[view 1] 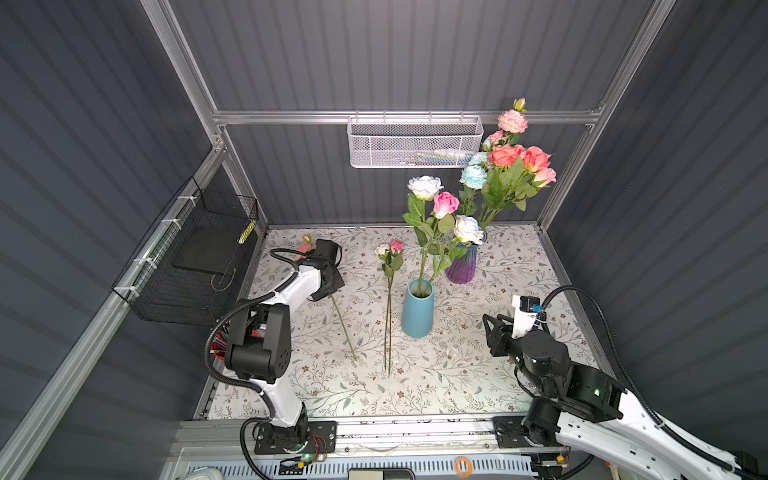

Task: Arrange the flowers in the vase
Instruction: 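Grasp the pink carnation stem and lift it with left gripper, then raise the pink carnation high and carry it over the teal vase with left gripper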

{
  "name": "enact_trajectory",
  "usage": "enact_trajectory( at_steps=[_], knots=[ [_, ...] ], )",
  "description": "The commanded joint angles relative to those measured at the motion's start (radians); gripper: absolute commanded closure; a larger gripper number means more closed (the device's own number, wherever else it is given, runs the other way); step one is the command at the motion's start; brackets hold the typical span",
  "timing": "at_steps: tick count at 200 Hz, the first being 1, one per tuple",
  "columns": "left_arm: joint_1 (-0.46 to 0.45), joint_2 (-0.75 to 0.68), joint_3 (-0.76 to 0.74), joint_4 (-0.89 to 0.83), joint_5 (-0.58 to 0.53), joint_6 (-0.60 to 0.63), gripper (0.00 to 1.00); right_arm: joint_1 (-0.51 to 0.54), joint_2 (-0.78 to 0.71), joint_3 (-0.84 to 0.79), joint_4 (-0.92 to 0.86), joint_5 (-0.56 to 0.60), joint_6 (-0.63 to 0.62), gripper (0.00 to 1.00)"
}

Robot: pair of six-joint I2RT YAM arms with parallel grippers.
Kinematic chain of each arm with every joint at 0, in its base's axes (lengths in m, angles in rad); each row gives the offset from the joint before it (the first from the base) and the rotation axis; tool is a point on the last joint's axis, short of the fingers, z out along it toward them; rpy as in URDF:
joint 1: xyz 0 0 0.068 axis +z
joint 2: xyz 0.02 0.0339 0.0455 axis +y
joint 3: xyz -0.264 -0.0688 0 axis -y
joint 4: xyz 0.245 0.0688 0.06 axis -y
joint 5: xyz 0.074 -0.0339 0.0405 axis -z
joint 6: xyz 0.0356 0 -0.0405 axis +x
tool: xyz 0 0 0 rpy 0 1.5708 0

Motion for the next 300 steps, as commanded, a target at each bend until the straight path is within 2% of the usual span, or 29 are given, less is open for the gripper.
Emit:
enact_trajectory(
  at_steps=[1, 19, 39, 63, 87, 105, 129, 175, 235, 300],
  knots=[
    [0.001, -0.145, -0.083, 0.112, 0.123, 0.059, 1.00, -0.003, 0.011, 0.025, 0.026, -0.054, 0.019, 0.55],
    [-0.003, -0.304, -0.176, 0.261, 0.241, 0.076, 1.00, -0.004, 0.007, -0.012, 0.117, -0.120, 0.025, 0.52],
    [-0.028, -0.465, -0.225, 0.371, 0.302, 0.114, 1.00, -0.007, -0.004, -0.092, 0.248, -0.219, 0.039, 0.45],
    [-0.120, -0.618, -0.235, 0.448, 0.281, 0.192, 1.00, -0.026, -0.018, -0.194, 0.398, -0.304, 0.113, 0.37],
    [-0.258, -0.686, -0.182, 0.468, 0.210, 0.269, 1.00, -0.055, -0.024, -0.262, 0.472, -0.357, 0.209, 0.33],
    [-0.325, -0.695, -0.132, 0.484, 0.196, 0.306, 1.00, -0.074, -0.023, -0.289, 0.484, -0.368, 0.269, 0.32],
    [-0.406, -0.694, -0.099, 0.574, 0.184, 0.368, 1.00, -0.084, -0.026, -0.295, 0.471, -0.378, 0.289, 0.32],
    [-0.478, -0.580, 0.031, 0.743, 0.236, 0.401, 1.00, -0.088, -0.030, -0.283, 0.446, -0.359, 0.285, 0.32],
    [-0.510, -0.422, 0.142, 0.908, 0.193, 0.398, 1.00, -0.092, 0.000, -0.262, 0.432, -0.398, 0.285, 0.32],
    [-0.536, -0.371, 0.066, 1.002, 0.113, 0.431, 1.00, -0.099, -0.014, -0.252, 0.408, -0.387, 0.262, 0.32]
  ],
)
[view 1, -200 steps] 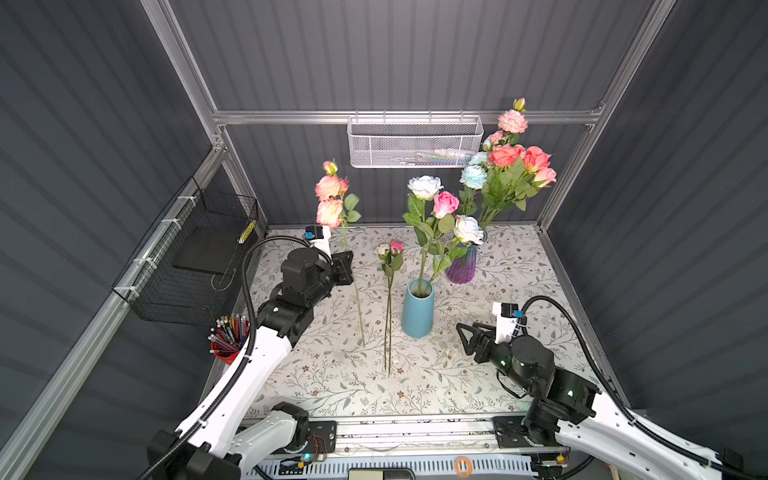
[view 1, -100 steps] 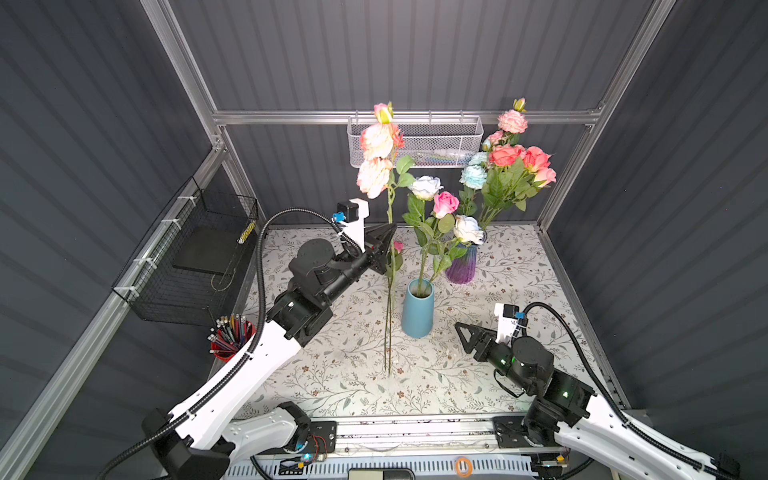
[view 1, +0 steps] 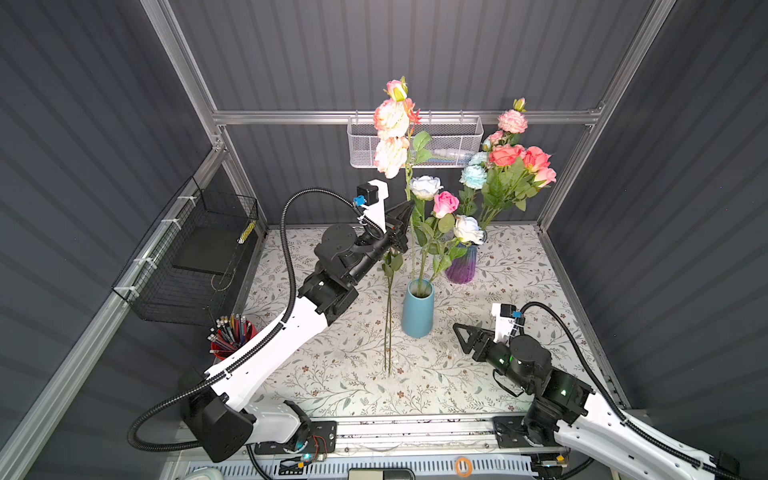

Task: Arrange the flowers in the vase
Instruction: 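Raise the pink carnation high and carry it over the teal vase with left gripper, then lower the pink carnation stem into the teal vase with left gripper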

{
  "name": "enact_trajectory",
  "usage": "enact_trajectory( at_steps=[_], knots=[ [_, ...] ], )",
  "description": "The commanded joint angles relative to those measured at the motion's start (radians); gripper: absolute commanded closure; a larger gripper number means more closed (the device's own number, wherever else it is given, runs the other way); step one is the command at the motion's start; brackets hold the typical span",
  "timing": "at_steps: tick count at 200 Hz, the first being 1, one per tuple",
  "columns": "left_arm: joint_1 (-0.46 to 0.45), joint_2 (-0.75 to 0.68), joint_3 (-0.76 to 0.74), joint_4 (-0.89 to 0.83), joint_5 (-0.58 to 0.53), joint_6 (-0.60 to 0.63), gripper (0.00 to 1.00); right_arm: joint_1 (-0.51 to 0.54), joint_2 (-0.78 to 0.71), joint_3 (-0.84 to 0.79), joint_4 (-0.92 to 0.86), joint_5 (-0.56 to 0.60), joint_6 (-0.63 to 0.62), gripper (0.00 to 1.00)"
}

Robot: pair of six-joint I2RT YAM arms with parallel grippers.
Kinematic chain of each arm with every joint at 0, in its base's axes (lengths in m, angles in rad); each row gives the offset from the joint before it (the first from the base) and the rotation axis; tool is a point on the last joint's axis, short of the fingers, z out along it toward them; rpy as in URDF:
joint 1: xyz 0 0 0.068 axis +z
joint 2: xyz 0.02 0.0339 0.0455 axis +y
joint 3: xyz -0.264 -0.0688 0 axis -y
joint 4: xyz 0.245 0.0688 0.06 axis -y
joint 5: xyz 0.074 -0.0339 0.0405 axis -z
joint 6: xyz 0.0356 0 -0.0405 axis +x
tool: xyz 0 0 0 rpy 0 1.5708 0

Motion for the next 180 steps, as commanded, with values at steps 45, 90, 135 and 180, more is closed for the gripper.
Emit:
enact_trajectory(
  at_steps=[45, 90, 135, 180],
  knots=[
    [-0.051, 0.006, -0.145, 0.156, -0.102, 0.012, 1.00, -0.015, -0.010, 0.026, -0.022, -0.003, -0.012, 0.32],
    [-0.091, -0.020, -0.282, 0.197, -0.174, -0.030, 1.00, -0.018, -0.006, 0.017, -0.018, -0.009, -0.004, 0.32],
    [-0.122, -0.017, -0.348, 0.190, -0.213, -0.063, 1.00, -0.021, 0.000, 0.010, -0.009, -0.012, 0.016, 0.29],
    [-0.130, -0.020, -0.351, 0.108, -0.211, -0.067, 0.89, -0.021, -0.003, 0.010, -0.018, -0.014, 0.021, 0.29]
  ],
)
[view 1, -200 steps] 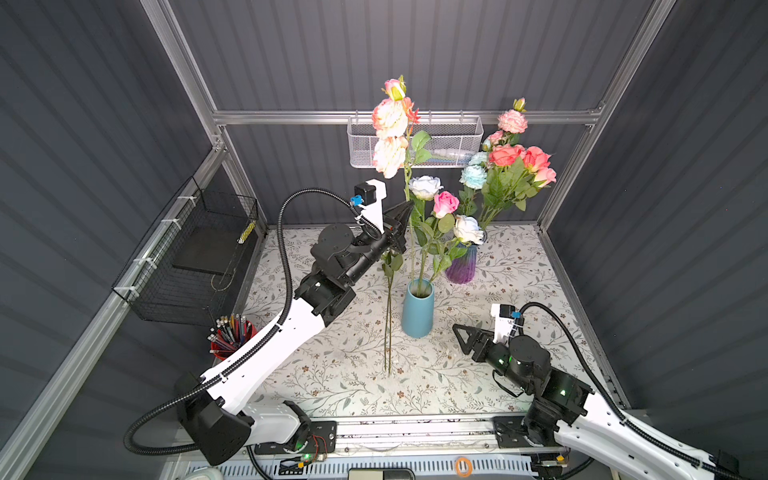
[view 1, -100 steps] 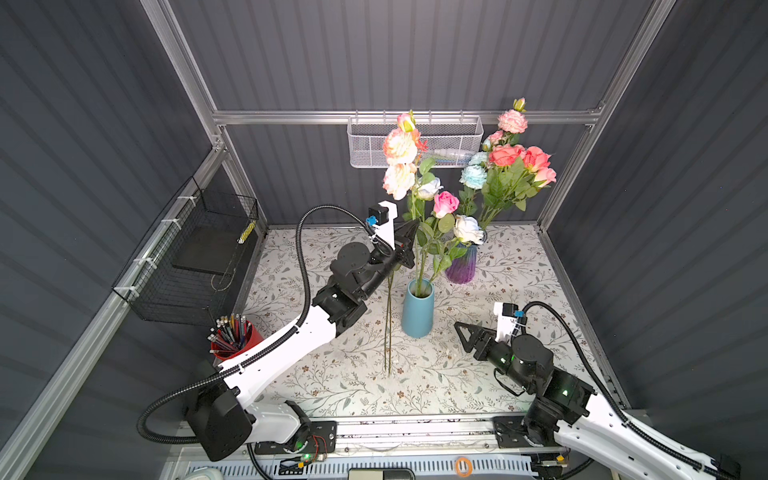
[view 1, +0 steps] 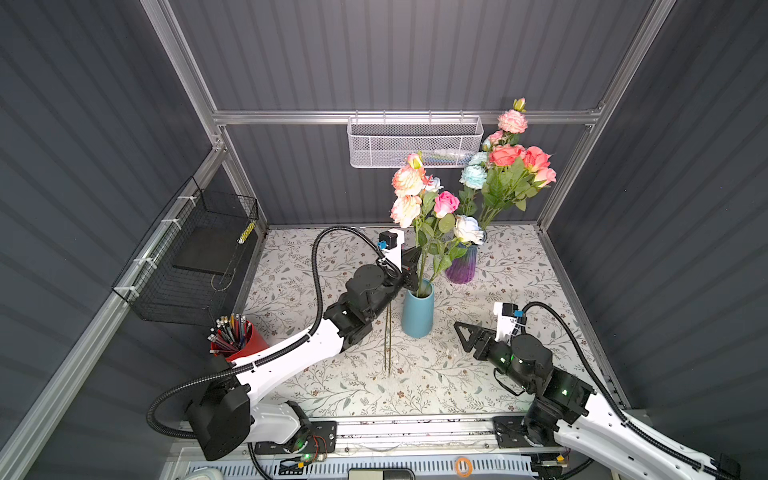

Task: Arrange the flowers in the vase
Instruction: 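Lower the pink carnation stem into the teal vase with left gripper, then open left gripper and withdraw it from the teal vase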

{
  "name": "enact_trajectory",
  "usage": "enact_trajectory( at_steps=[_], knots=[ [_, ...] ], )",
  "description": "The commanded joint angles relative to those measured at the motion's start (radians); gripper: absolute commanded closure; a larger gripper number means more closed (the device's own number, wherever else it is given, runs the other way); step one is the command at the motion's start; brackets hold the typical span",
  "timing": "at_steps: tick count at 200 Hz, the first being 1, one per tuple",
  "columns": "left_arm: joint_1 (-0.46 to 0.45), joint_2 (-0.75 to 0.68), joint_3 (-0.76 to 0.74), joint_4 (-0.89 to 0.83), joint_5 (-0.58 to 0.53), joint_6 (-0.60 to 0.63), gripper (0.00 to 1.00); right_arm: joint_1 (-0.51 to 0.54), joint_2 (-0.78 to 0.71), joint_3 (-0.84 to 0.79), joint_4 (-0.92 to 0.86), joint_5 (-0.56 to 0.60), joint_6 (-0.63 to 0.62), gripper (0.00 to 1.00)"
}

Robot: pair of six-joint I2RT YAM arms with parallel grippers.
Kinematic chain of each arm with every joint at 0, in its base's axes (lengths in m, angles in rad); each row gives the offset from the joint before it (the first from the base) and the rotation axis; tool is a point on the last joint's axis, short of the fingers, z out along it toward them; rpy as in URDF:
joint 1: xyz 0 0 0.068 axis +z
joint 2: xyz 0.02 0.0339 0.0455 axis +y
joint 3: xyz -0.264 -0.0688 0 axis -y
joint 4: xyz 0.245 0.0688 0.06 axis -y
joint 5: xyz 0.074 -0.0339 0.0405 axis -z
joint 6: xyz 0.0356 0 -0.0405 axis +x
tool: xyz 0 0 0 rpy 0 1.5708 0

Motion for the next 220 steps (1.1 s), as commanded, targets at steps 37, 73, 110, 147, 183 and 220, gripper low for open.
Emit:
enact_trajectory(
  at_steps=[37, 73, 110, 147, 183, 220],
  knots=[
    [-0.009, -0.002, 0.035, -0.140, 0.013, -0.011, 0.75, -0.005, -0.005, 0.009, -0.009, -0.009, 0.025, 0.29],
    [-0.030, 0.017, 0.077, -0.223, 0.023, 0.004, 0.71, -0.005, 0.009, 0.023, 0.006, -0.013, 0.027, 0.29],
    [-0.035, -0.033, 0.081, -0.304, -0.001, 0.009, 0.52, -0.005, 0.006, 0.029, -0.012, -0.015, 0.024, 0.29],
    [-0.035, -0.101, 0.081, -0.447, -0.030, 0.009, 0.37, -0.005, -0.007, 0.030, -0.020, -0.005, 0.023, 0.28],
    [-0.035, -0.169, 0.072, -0.540, -0.018, 0.021, 0.33, -0.007, -0.001, 0.038, -0.021, -0.001, 0.015, 0.28],
    [-0.037, -0.226, 0.070, -0.606, 0.007, 0.028, 0.33, -0.007, 0.009, 0.051, -0.024, 0.001, 0.005, 0.28]
  ],
)
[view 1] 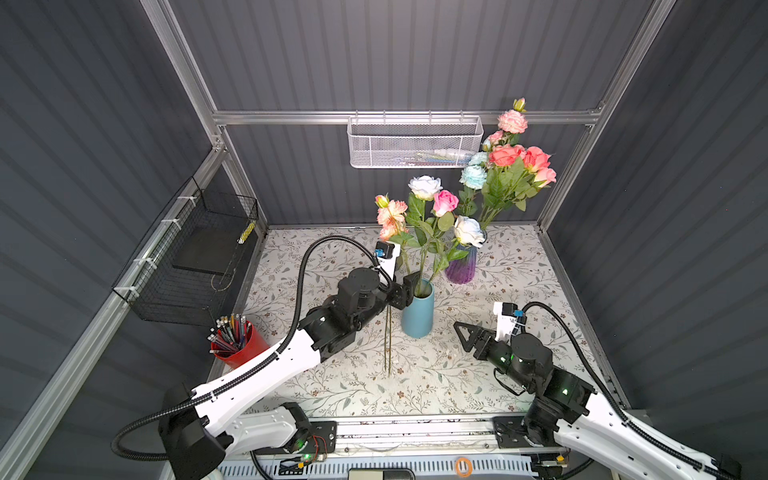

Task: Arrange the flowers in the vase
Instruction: 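Open left gripper and withdraw it from the teal vase, then lower left gripper onto the white rose and pink rosebud stems on the table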

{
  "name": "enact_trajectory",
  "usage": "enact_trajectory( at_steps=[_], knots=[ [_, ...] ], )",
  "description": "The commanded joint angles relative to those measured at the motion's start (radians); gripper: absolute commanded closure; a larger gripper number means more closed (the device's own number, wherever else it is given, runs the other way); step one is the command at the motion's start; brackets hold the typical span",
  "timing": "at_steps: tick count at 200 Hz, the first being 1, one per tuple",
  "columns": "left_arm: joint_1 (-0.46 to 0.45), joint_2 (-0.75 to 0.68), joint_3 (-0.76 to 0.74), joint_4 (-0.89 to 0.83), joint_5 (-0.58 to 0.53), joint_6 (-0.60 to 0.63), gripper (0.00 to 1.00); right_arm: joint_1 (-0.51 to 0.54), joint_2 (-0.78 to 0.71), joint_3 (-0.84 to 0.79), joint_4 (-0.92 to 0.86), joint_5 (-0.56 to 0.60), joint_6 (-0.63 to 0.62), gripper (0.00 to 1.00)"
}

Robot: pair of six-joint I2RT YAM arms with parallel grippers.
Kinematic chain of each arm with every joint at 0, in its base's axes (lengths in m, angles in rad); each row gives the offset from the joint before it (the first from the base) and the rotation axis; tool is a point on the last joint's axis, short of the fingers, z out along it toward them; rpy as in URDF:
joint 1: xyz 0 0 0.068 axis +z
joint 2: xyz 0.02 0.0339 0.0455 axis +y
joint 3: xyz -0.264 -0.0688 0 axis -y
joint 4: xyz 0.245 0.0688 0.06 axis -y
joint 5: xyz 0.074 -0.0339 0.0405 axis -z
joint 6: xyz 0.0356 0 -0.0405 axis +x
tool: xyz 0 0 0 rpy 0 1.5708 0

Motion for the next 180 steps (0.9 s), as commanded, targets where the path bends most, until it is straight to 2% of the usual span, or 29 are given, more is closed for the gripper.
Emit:
enact_trajectory(
  at_steps=[1, 43, 63, 87, 96, 108, 137, 180],
  knots=[
    [-0.006, -0.041, 0.021, -0.086, 0.017, 0.024, 0.33, -0.005, 0.001, 0.035, -0.009, 0.012, -0.013, 0.28],
    [-0.005, -0.169, -0.095, -0.150, -0.041, -0.022, 0.37, -0.007, -0.009, 0.041, -0.042, 0.034, -0.019, 0.28],
    [-0.005, -0.235, -0.185, -0.183, -0.135, -0.093, 0.43, -0.007, -0.015, 0.043, -0.057, 0.048, -0.024, 0.28],
    [-0.004, -0.237, -0.266, -0.273, -0.296, -0.222, 0.56, -0.010, -0.013, 0.043, -0.061, 0.056, -0.025, 0.29],
    [-0.003, -0.211, -0.280, -0.304, -0.320, -0.257, 0.55, -0.010, -0.008, 0.043, -0.062, 0.057, -0.023, 0.29],
    [-0.003, -0.147, -0.280, -0.334, -0.319, -0.288, 0.48, -0.011, -0.002, 0.044, -0.064, 0.055, -0.022, 0.29],
    [0.015, 0.064, -0.231, -0.347, -0.213, -0.319, 0.46, -0.013, 0.008, 0.046, -0.065, 0.052, -0.016, 0.29],
    [0.036, 0.337, -0.157, -0.374, -0.091, -0.386, 0.62, -0.016, 0.001, 0.043, -0.082, 0.048, -0.004, 0.29]
  ],
)
